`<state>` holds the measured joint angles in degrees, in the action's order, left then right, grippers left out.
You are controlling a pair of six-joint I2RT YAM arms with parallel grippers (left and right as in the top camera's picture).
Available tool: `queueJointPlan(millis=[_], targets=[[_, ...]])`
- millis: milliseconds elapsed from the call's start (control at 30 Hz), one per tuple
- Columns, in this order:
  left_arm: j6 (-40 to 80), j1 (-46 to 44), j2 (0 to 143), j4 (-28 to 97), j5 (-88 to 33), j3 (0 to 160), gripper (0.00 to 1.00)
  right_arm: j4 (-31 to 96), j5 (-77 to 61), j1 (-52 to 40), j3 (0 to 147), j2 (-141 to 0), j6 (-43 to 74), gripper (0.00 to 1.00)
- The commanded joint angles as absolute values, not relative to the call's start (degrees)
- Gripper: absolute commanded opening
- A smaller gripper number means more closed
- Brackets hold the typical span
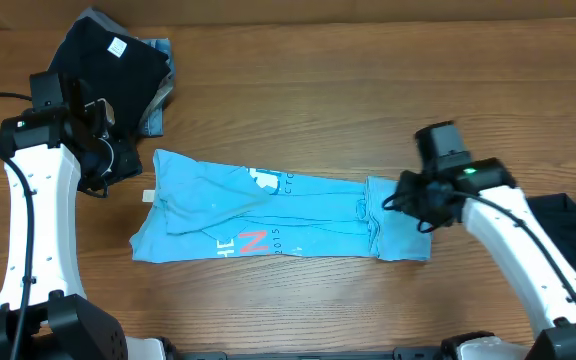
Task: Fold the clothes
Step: 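Fold the strip's right end inward toward the center with the right gripper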
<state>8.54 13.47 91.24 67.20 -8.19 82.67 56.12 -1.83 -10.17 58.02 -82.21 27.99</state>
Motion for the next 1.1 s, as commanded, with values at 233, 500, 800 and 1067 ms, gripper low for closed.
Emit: queueJointPlan(millis=[233, 500, 800, 1067], targets=[[7.64, 13.10, 89.86, 67.46, -8.60, 84.01, 0.40, 53.63, -2.35, -3.07, 54.06, -88.49, 23.59, 0.69], [6.33, 13.10, 89.86, 68.55, -8.58, 84.01, 0.41, 49.01, -19.29, 9.67, 53.45, -91.46, 11.49, 0.79], [6.20, 13.10, 89.86, 68.42, -8.58, 84.01, 0.41, 45.28, -29.91, 14.70, 45.50, -92.95, 5.74, 0.73], [6.17, 13.10, 89.86, 68.55, -8.60, 84.01, 0.41, 40.58, -31.55, 14.72, 42.28, -92.97, 5.91, 0.32]])
